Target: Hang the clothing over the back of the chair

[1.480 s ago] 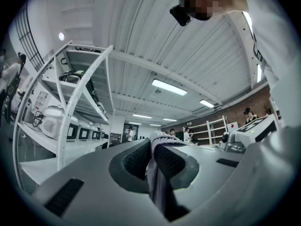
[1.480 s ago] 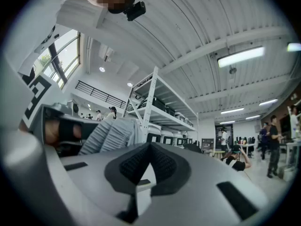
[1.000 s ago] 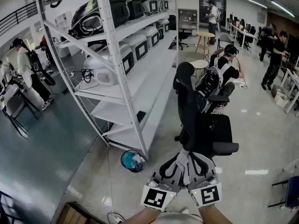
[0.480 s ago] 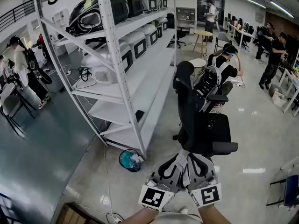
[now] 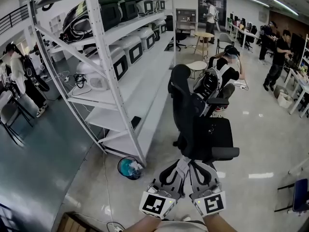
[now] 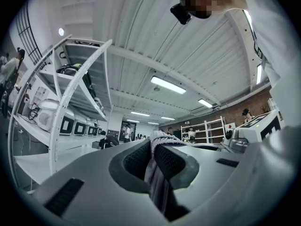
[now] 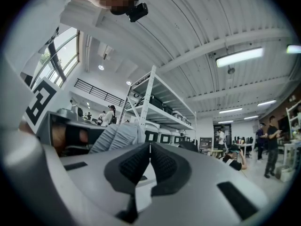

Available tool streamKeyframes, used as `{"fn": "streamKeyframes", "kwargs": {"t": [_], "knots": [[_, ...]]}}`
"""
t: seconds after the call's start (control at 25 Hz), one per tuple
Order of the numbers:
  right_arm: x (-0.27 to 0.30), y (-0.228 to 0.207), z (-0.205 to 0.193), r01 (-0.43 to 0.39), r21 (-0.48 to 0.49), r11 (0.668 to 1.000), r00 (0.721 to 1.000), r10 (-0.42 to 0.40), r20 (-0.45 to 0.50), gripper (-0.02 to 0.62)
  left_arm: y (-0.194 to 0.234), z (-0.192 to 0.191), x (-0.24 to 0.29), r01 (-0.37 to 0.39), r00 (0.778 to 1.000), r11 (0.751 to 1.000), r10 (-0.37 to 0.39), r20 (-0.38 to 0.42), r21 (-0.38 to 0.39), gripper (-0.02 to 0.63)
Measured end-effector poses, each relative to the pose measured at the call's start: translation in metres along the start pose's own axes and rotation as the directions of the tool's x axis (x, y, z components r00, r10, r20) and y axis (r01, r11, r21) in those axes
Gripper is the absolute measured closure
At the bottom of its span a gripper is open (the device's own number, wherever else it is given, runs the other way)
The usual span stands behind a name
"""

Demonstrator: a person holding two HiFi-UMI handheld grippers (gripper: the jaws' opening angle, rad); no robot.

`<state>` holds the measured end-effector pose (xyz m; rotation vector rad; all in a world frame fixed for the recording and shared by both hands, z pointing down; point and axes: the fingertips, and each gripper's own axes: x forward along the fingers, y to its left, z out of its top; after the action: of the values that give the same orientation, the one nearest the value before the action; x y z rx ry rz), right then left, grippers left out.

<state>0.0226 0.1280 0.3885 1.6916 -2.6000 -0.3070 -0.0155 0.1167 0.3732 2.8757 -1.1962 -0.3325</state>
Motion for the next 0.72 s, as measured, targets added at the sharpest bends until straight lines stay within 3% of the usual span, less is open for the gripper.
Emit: {"fn": "streamKeyframes", "kwargs": {"t": [0.4, 0.72], "knots": [[-0.048, -0.037, -0.009, -0.088, 0.047, 0.995, 0.996, 0.087, 0.028, 0.578, -0.043, -0.007, 0.018, -0.113, 0.994, 0.993, 0.113, 0.003, 0.020, 0.574], [-0.037, -0.048, -0.017, -0.109, 0.070, 0.992, 0.994, 0.107, 0.033, 0.578, -0.048, -0.020, 0.031, -0.109, 0.994, 0.994, 0.109, -0.021, 0.028, 0.574]]}}
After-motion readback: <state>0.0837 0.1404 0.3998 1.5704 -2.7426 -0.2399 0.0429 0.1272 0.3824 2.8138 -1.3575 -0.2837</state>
